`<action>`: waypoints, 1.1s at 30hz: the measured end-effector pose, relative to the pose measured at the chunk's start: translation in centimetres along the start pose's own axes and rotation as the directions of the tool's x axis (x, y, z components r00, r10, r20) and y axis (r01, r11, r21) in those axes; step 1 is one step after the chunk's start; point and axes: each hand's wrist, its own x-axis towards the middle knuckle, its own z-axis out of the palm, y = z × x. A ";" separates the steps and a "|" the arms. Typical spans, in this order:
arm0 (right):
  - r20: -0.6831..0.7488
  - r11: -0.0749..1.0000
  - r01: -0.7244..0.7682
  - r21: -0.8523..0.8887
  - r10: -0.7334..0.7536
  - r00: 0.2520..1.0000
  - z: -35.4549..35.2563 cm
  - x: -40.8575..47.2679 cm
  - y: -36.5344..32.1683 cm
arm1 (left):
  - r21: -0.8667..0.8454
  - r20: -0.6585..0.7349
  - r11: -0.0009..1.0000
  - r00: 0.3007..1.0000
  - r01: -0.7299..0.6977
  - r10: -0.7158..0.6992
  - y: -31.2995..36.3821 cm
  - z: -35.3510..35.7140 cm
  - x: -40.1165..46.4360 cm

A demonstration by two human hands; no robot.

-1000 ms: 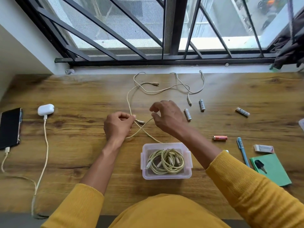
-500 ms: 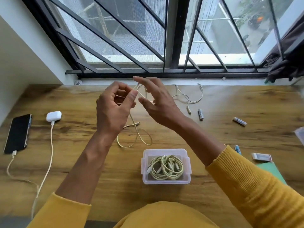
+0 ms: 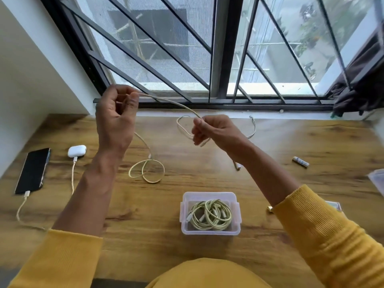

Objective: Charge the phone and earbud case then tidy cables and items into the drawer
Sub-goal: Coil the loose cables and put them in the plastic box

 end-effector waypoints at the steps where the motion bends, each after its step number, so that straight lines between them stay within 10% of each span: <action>1: 0.019 1.000 -0.013 0.001 0.013 1.000 -0.4 -0.4 0.2 | 0.012 -0.009 1.000 1.000 0.020 -0.020 -0.6 -0.1 0.0; 9: 0.139 0.979 -0.152 0.133 0.134 0.981 -2.1 -2.8 0.9 | 0.277 -0.056 0.937 0.977 0.211 -0.204 -4.1 0.8 -1.9; 17: 0.259 0.905 -0.195 0.379 0.098 0.961 -0.8 -3.4 -0.7 | 0.349 0.198 0.860 0.868 0.371 -0.455 -6.8 3.1 -6.7; 26: 0.321 0.897 -0.110 0.428 -0.038 0.946 1.3 -4.4 -1.9 | -0.040 0.396 0.998 0.917 -0.043 0.055 0.7 4.4 -5.6; 33: 0.186 0.700 -0.012 0.714 -0.173 0.967 2.4 -4.9 -4.5 | -0.021 0.415 0.999 0.909 0.049 -0.036 0.1 6.4 -6.5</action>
